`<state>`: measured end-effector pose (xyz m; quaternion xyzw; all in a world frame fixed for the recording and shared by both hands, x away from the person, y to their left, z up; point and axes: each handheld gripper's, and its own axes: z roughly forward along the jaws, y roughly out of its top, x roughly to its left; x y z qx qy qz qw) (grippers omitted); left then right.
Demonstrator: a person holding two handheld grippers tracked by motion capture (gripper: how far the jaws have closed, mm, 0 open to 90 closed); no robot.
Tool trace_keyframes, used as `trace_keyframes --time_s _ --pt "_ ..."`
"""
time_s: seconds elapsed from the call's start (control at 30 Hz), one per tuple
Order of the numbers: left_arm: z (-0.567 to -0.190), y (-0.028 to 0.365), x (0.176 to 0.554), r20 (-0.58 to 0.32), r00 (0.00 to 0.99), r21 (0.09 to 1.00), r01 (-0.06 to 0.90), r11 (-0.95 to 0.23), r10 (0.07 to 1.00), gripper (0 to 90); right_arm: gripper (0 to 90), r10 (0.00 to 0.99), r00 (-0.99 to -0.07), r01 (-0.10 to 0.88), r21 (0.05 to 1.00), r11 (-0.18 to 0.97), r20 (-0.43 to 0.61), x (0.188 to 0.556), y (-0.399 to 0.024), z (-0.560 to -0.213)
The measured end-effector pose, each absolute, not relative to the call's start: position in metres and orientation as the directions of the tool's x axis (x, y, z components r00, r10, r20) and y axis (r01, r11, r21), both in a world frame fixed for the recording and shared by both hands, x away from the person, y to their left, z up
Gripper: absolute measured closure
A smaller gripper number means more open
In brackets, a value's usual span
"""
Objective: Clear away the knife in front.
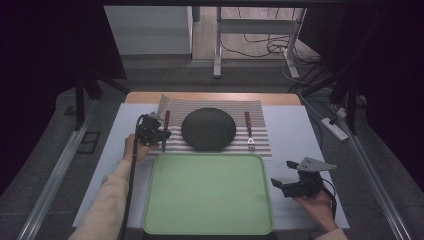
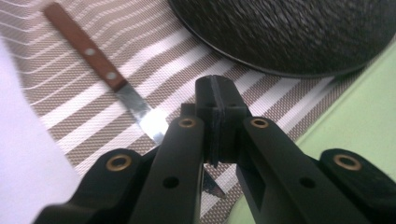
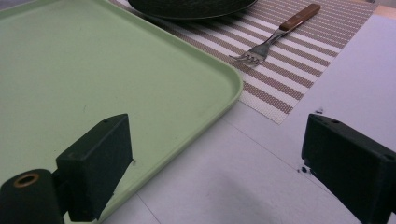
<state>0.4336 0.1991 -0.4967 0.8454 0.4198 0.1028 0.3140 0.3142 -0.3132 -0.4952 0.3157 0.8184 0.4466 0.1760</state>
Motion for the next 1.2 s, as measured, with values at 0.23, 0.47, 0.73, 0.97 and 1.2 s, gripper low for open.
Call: trace_keyframes --time_s 0.23,0.47,0.73,0.97,1.2 --pt "-0.513 0.191 0.441 -0.085 0.644 0.550 0.667 -0.503 0.761 89.0 8.5 0.674 -0.739 0.360 0.841 0.404 -0.007 0.314 -0.314 -0.495" --pt "-0.524 0.194 0.439 -0.103 0.651 0.510 0.684 -0.522 0.752 89.1 8.5 0.673 -0.739 0.362 0.839 0.406 -0.007 0.314 -0.314 -0.496" --pt "-0.522 0.203 0.433 -0.095 0.648 0.486 0.693 -0.532 0.756 89.1 8.5 0.672 -0.741 0.364 0.838 0.407 -0.005 0.314 -0.314 -0.496" --pt "-0.522 0.222 0.429 -0.097 0.623 0.480 0.713 -0.511 0.776 89.0 8.5 0.673 -0.740 0.366 0.836 0.410 -0.006 0.314 -0.314 -0.496" --pt "-0.523 0.244 0.428 -0.106 0.586 0.480 0.738 -0.475 0.803 89.0 8.5 0.672 -0.740 0.367 0.835 0.411 -0.006 0.314 -0.314 -0.496"
